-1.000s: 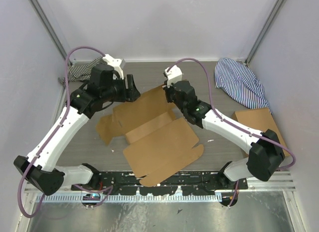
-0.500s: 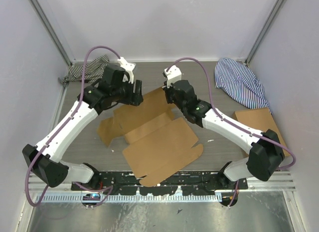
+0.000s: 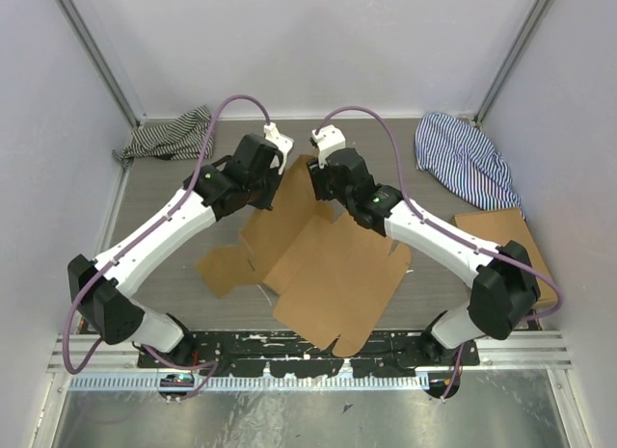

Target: Fold the paper box

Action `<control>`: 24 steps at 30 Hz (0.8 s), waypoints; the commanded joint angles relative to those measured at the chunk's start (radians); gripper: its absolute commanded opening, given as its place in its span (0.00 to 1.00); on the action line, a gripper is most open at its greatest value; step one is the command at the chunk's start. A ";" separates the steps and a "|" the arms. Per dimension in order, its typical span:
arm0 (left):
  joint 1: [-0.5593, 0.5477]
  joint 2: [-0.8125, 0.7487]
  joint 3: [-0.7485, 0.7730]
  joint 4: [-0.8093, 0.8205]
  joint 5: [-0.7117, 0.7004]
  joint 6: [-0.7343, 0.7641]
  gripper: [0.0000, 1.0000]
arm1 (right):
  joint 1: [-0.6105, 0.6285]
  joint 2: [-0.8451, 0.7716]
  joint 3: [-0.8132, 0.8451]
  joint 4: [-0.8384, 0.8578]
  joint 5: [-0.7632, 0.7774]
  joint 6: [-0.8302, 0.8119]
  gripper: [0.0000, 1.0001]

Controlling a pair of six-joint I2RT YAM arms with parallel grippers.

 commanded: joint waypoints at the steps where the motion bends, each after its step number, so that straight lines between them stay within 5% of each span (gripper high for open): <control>1: -0.028 0.034 0.029 -0.081 -0.135 0.040 0.00 | -0.041 -0.048 0.072 -0.028 -0.010 0.031 0.50; 12: -0.176 0.126 0.075 -0.161 -0.456 0.171 0.00 | -0.425 -0.066 0.097 -0.119 -0.165 0.202 0.56; 18: -0.312 0.111 -0.005 -0.091 -0.684 0.231 0.00 | -0.527 0.092 0.178 -0.070 -0.329 0.178 0.45; 24: -0.404 0.024 -0.168 0.180 -0.798 0.411 0.00 | -0.608 0.317 0.304 0.006 -0.695 0.128 0.28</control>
